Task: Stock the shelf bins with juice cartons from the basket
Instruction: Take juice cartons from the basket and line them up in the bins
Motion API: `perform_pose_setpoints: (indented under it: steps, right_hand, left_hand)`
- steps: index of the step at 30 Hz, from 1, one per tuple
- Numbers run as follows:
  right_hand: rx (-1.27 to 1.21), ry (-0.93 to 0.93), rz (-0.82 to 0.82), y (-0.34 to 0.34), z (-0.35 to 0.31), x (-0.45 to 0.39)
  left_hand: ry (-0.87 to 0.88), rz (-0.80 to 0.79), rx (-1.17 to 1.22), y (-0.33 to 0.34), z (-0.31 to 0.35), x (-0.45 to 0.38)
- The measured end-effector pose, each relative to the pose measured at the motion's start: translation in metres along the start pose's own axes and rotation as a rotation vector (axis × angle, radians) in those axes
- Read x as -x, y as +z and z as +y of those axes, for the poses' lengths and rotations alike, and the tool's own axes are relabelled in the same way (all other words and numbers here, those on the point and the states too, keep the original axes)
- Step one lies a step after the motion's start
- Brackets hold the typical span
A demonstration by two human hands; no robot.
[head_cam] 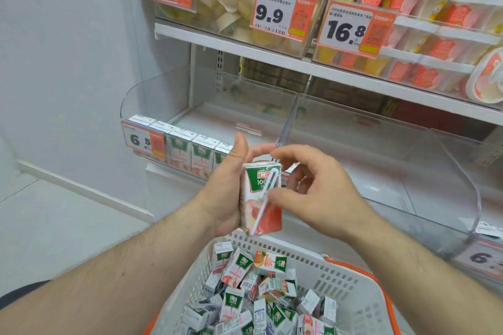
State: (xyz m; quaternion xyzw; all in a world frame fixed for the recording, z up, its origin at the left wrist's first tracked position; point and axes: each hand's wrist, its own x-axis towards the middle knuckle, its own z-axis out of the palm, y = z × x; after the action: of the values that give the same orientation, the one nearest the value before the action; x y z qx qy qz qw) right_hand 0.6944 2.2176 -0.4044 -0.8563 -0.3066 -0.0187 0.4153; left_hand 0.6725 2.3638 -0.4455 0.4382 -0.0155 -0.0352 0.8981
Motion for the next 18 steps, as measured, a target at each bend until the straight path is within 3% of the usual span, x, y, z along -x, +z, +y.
perform_pose_setpoints:
  steps: [5,9,11,14,16,18]
  right_hand:
    - [0.187,0.024,-0.022,0.023,-0.007,0.009]
    - [0.103,-0.058,0.06,0.018,0.0,0.006]
    - [0.076,-0.094,0.07,0.009,0.001,0.003]
    - [0.039,-0.13,0.042,-0.001,0.0,-0.002]
    - [0.031,-0.173,0.002,-0.004,0.0,-0.004]
    - [0.018,-0.209,-0.043,-0.005,-0.001,-0.003]
  left_hand:
    - [-0.031,0.113,-0.1,0.002,0.002,0.004]
    - [0.155,0.036,-0.159,-0.004,0.009,0.009]
    - [0.236,-0.054,-0.364,-0.019,0.012,0.009]
    - [0.283,-0.097,-0.872,-0.031,0.005,0.011]
    - [0.345,-0.01,-1.014,-0.026,-0.006,0.014]
    - [0.465,0.125,-0.975,-0.02,-0.015,0.011]
